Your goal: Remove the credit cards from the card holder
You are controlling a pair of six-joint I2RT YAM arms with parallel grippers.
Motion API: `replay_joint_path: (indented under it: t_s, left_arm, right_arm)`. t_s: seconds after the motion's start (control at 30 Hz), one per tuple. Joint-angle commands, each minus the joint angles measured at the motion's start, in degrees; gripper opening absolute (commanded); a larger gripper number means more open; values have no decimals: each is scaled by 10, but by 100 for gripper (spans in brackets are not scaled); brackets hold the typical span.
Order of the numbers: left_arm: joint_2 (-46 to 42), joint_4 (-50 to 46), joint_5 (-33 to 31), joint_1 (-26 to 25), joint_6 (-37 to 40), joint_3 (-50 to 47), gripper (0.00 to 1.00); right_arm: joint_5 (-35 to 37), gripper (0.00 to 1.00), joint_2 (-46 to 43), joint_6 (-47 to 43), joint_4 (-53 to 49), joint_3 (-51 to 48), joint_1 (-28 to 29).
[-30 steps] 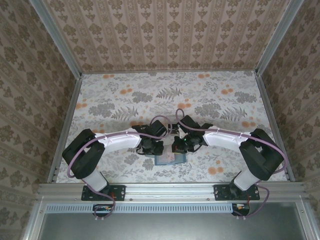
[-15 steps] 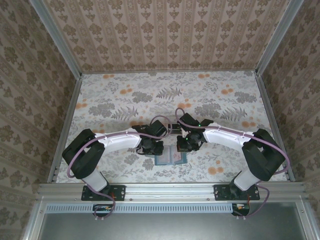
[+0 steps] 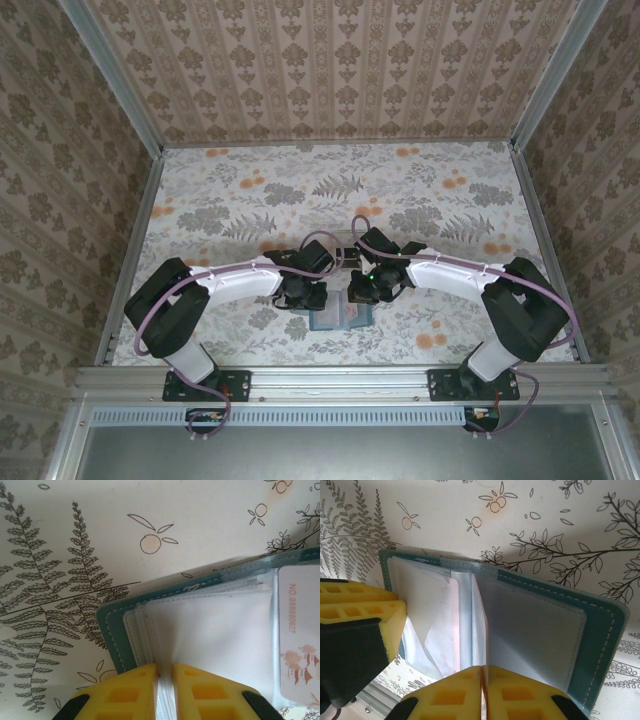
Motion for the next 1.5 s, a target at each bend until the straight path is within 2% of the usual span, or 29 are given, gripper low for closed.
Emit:
replay_joint_path:
  t_s: [0.0, 0.27, 0.43, 0.67, 0.9, 1.03, 1.33, 1.47]
  left_arm:
    - [13, -12, 4, -5, 4, -11, 16]
    - [-27, -27, 0, 1, 6, 0, 18]
    - [-64, -40, -3, 12, 9, -3, 20]
    - [-140, -38, 2, 55, 13, -47, 21]
    - [-222, -8, 17, 103, 9, -108, 25]
    - [-256, -9, 17, 126, 8, -133, 26]
    - [-297, -19, 26, 168, 10, -158, 27]
    - [-298, -22, 28, 181, 21, -154, 27]
  right_arm:
    - [-6, 6, 0, 9, 0, -8, 4]
    - [32, 4, -24, -21, -55, 22, 2]
    - [55, 3, -30, -101, -122, 66, -7]
    - [86, 3, -20, -320, -186, 135, -17]
    - [126, 0, 23, -606, -232, 210, -26]
    - [151, 0, 57, -731, -260, 260, -34]
    - [167, 0, 150, -883, -337, 392, -59]
    - [177, 0, 192, -924, -365, 445, -65]
